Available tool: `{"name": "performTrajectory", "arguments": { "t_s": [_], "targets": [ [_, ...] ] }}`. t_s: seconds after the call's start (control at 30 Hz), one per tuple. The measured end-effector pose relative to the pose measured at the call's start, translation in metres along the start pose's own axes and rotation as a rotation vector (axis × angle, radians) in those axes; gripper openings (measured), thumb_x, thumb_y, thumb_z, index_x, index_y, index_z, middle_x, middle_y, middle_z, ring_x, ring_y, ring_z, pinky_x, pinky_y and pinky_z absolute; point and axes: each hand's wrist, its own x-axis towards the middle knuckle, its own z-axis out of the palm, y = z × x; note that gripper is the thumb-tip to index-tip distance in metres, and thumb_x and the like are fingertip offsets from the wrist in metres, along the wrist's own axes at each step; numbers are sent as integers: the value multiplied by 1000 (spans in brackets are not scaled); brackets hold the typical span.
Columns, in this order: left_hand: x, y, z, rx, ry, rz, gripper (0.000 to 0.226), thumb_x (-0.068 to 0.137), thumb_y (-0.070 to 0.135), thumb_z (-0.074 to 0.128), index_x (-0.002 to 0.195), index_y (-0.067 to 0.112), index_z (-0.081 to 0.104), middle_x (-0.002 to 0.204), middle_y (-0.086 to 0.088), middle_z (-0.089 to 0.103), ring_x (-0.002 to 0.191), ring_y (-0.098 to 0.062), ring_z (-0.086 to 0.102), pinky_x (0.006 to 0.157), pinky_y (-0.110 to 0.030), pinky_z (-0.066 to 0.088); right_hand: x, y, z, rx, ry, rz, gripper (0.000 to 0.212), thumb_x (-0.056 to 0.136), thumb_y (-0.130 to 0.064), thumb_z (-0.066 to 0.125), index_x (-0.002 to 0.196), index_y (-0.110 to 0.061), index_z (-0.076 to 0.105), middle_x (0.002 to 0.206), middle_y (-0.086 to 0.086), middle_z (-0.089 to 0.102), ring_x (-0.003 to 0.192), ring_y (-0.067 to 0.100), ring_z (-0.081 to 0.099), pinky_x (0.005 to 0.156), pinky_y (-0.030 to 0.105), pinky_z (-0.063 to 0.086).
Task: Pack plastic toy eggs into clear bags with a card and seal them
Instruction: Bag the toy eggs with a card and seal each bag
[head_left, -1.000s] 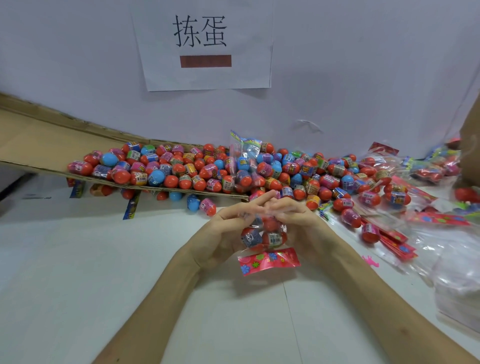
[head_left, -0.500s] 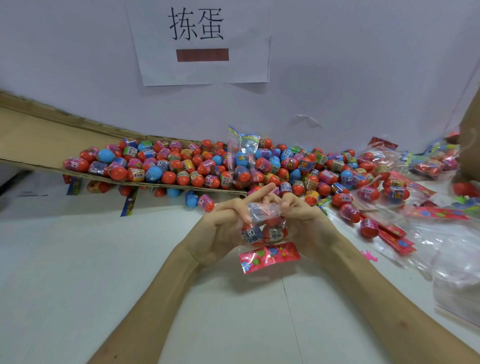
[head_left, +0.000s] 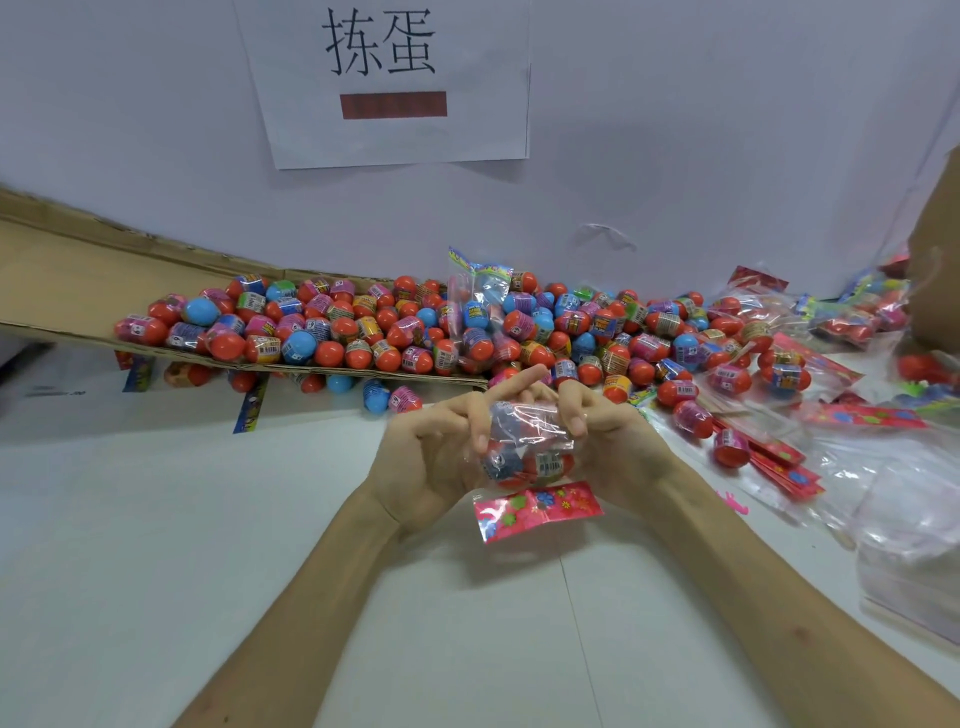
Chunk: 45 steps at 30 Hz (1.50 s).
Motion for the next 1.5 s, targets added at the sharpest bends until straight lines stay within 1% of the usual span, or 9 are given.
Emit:
{"name": "performTrajectory", "arguments": {
  "t_s": [0.2, 0.37, 0.5, 0.63, 0.77, 0.9, 1.07, 1.23, 1.5],
  "targets": [
    [1, 2, 8, -43, 122, -34, 36, 90, 36, 57, 61, 14, 61, 150, -7, 57, 136, -22, 57, 85, -42, 60, -1, -2, 1, -71, 50, 9, 32, 58, -36, 90, 65, -22, 63, 95, 0, 64, 84, 19, 63, 64, 33, 51],
    [0, 5, 13, -70, 159, -48, 37, 89, 38, 61, 61, 14, 59, 149, -6, 59, 138, -26, 56, 78, -37, 60, -4, -8, 1, -52, 4, 18, 26, 68, -33, 87, 71, -21, 64, 97, -1, 66, 85, 18, 63, 62, 29, 52],
    [-2, 7, 15, -104, 153, -43, 35, 91, 33, 61, 63, 13, 59, 148, -7, 59, 134, -27, 59, 79, -36, 61, -5, -9, -1, -52, 45, 22, 9, 77, -14, 65, 70, -18, 63, 96, 5, 63, 84, 26, 50, 62, 39, 22],
    [-2, 7, 17, -74, 149, -56, 35, 92, 34, 59, 62, 15, 61, 147, -3, 61, 131, -26, 62, 86, -40, 60, -5, -7, -3, -77, 42, 14, 11, 75, -13, 57, 66, -19, 60, 95, 4, 61, 84, 25, 50, 65, 47, 12],
    [-2, 6, 20, -36, 132, -48, 38, 98, 31, 52, 64, 20, 65, 148, 1, 60, 130, -25, 63, 90, -42, 60, -4, -4, -6, -26, 22, 0, 11, 73, -16, 67, 66, -20, 61, 105, 9, 61, 97, 27, 61, 74, 38, 48],
    [-1, 6, 18, -26, 111, -11, 36, 99, 24, 53, 64, 21, 63, 148, -1, 60, 132, -22, 61, 87, -33, 60, -3, -2, -7, 24, -2, -1, 23, 64, -22, 84, 65, -21, 61, 106, 11, 51, 98, 33, 52, 75, 42, 39],
    [-1, 4, 11, 50, 108, 12, 30, 93, 15, 60, 64, 21, 57, 147, -2, 61, 133, -23, 60, 87, -36, 60, -4, -3, -7, 21, -44, -19, 14, 83, -16, 62, 71, -22, 61, 104, 3, 67, 99, 25, 67, 76, 38, 55],
    [-1, 3, 8, 55, 87, 16, 24, 80, 11, 68, 63, 22, 55, 146, -5, 61, 133, -28, 60, 89, -41, 61, -3, -3, -6, -91, 53, -28, 11, 76, -19, 52, 66, -23, 55, 76, -7, 55, 75, 13, 60, 70, 28, 52],
    [-2, 2, 2, 111, 70, 31, 24, 78, 10, 70, 64, 23, 56, 143, -3, 64, 131, -26, 62, 84, -38, 61, -5, -1, -5, -36, 59, -43, 11, 73, -25, 56, 64, -19, 51, 70, -6, 50, 68, 12, 52, 65, 30, 44]
  ]
}}
